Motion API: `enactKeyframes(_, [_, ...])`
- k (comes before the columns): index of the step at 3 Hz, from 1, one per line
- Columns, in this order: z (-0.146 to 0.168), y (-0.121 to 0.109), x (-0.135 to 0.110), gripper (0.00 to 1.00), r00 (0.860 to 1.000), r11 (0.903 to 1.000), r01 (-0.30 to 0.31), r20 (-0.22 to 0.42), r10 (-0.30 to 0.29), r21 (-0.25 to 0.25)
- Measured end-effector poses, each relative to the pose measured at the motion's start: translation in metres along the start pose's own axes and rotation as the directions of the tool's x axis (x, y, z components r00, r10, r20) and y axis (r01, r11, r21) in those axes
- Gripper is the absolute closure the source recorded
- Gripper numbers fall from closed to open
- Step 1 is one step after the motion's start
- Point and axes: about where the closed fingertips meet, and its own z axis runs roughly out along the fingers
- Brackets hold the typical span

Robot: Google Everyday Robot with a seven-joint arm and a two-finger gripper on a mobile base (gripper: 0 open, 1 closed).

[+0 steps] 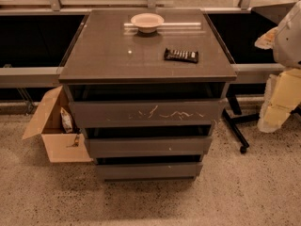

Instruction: Open middle drawer

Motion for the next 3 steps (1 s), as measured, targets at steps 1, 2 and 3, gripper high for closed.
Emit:
enactKeyframes(1, [0.0, 0.0, 0.0, 0.0, 1.0, 1.0, 0.0, 0.0, 0.0, 0.0])
enactKeyframes(2, [0.017, 0.001, -0.001, 0.0, 0.999, 0.9996, 0.028, 0.043, -0.027, -0.007])
enactKeyframes(3, [0.052, 0.007, -0.004, 0.0, 0.992, 0.9968, 0.073, 0.107, -0.069, -0.034])
